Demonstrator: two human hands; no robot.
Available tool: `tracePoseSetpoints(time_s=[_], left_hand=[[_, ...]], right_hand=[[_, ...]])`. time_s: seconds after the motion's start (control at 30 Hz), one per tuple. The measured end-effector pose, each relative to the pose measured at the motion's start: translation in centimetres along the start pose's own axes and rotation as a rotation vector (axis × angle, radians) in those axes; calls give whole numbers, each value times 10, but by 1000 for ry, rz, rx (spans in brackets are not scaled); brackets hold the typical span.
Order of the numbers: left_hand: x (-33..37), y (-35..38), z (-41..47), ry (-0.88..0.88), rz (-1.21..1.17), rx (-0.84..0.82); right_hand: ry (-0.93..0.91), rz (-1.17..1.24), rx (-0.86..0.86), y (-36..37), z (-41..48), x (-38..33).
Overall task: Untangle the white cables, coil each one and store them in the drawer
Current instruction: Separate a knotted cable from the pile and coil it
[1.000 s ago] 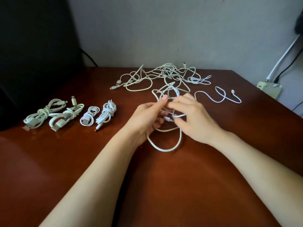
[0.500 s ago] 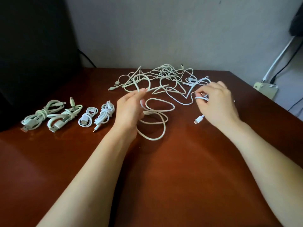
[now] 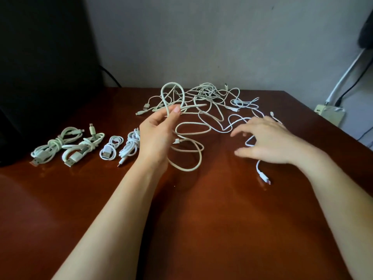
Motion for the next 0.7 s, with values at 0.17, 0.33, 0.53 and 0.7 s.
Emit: tracePoseSetpoints(time_s=[0.17, 0.33, 0.53, 0.7], left_hand=[[3, 1, 0, 16, -27, -19], [14, 10, -6, 58, -46, -84], [18, 20, -11, 71, -63, -227], [21, 24, -12, 48, -158, -295]], right_hand=[[-158, 172, 613, -21, -13, -20], [-189, 235, 976, -30, -32, -16], [-199, 304, 703, -9, -7, -18], [-154, 438, 481, 9, 8, -10]])
Point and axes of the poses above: each hand's wrist, its own z-axis towards the middle knuckle, its own y-axis out of the palm, x = y × z, the point moved 6 cm from there along z, towards the middle knuckle, and after that the axes turned 13 degrees about -x, right-handed, at the moved point
